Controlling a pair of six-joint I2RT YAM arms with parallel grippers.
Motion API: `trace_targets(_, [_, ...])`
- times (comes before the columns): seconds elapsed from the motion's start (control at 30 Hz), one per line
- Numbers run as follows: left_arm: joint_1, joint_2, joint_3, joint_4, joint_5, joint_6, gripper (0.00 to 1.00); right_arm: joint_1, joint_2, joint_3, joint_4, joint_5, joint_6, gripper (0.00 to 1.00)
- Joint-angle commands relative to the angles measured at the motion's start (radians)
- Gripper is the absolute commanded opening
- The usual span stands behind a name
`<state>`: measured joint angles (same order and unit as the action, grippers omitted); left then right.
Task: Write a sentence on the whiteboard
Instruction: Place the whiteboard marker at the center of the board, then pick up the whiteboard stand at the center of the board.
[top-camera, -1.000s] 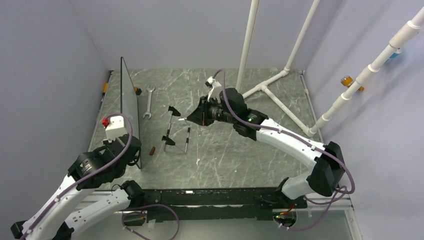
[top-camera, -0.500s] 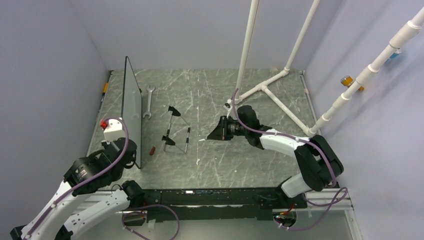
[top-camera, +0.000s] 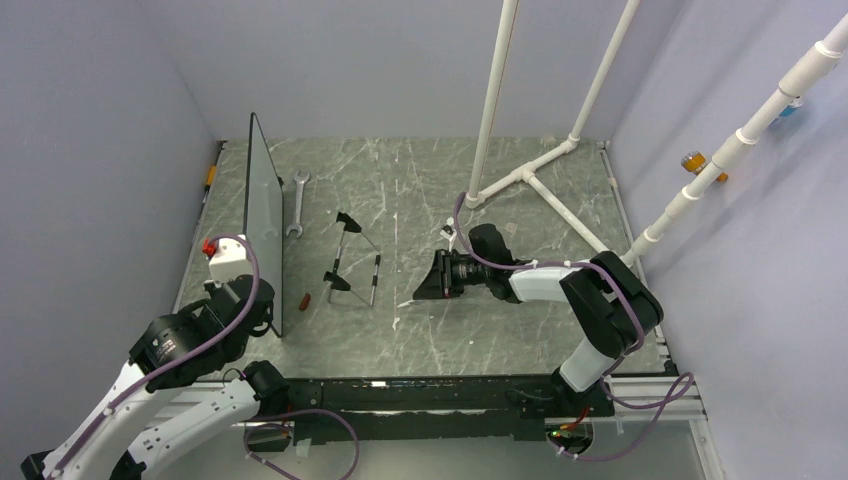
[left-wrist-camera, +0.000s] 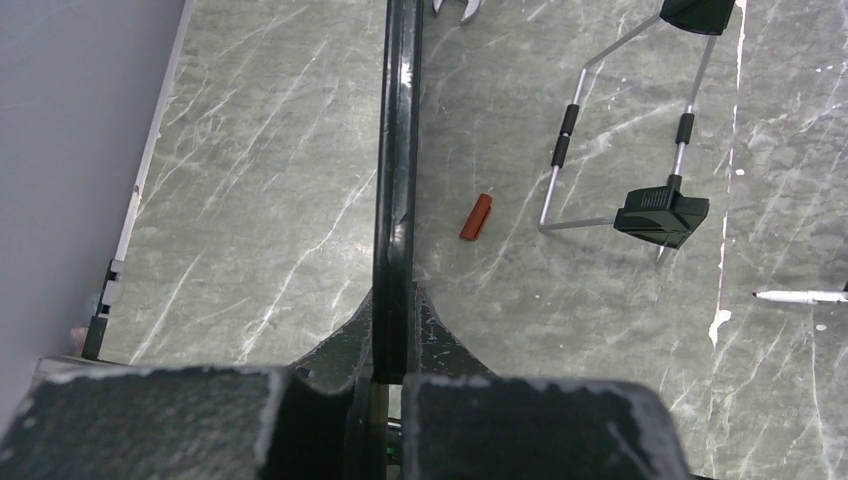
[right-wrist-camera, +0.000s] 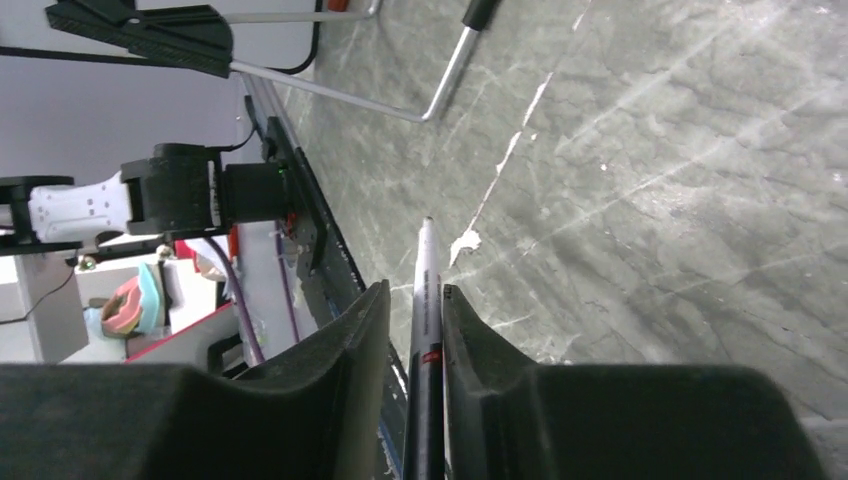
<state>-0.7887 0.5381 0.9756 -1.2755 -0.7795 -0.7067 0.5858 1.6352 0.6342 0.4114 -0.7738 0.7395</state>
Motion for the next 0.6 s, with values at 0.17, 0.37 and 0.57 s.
trace_targets(0.17, [0.002, -0.011, -0.014, 0.071, 0.04, -0.027, 0.0, 0.0, -0.06, 0.149, -0.339, 0.24, -0.177, 0.66])
trace_targets(0.37, [0.003, -0.02, -0.017, 0.08, 0.046, -0.019, 0.0, 0.029, -0.122, 0.34, -0.571, 0.419, -0.27, 1.0])
trace_targets(0.57, [0.003, -0.026, -0.023, 0.091, 0.051, -0.009, 0.0, 0.188, -0.04, 0.659, -0.766, 0.757, -0.326, 1.0])
